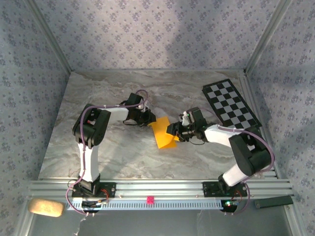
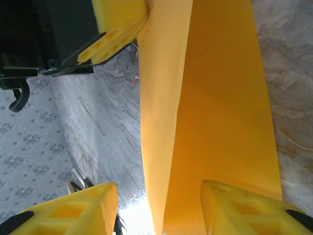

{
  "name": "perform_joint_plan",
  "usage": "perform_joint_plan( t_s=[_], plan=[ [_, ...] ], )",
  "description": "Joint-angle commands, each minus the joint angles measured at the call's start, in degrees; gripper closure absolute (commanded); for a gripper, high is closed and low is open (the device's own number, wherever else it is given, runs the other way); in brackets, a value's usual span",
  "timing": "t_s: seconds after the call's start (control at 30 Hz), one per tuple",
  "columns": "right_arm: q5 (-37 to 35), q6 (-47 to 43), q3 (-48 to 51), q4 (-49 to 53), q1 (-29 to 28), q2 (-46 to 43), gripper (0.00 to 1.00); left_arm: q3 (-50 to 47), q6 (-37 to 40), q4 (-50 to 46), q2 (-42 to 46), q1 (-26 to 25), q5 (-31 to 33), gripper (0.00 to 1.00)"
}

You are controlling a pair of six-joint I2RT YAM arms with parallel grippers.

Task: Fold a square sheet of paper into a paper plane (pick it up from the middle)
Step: Fold the triangle a second time at the center of the table.

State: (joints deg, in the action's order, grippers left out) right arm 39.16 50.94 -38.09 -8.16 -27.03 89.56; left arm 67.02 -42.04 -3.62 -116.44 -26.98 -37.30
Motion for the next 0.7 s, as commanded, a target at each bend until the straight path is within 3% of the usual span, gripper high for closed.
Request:
perform_joint_plan(
  t_s=[0.0, 0.67],
  plan=[
    [5.72, -1.04, -1.94, -3.24, 0.82, 2.23, 0.52, 0.1, 0.57, -2.27, -2.3, -0.35, 0.29, 0.85],
    [9.32, -9.04, -9.2, 4.0, 2.76, 10.55, 0.6, 0.74, 0.86, -2.84, -2.82, -0.33, 0.27, 0.86]
  ],
)
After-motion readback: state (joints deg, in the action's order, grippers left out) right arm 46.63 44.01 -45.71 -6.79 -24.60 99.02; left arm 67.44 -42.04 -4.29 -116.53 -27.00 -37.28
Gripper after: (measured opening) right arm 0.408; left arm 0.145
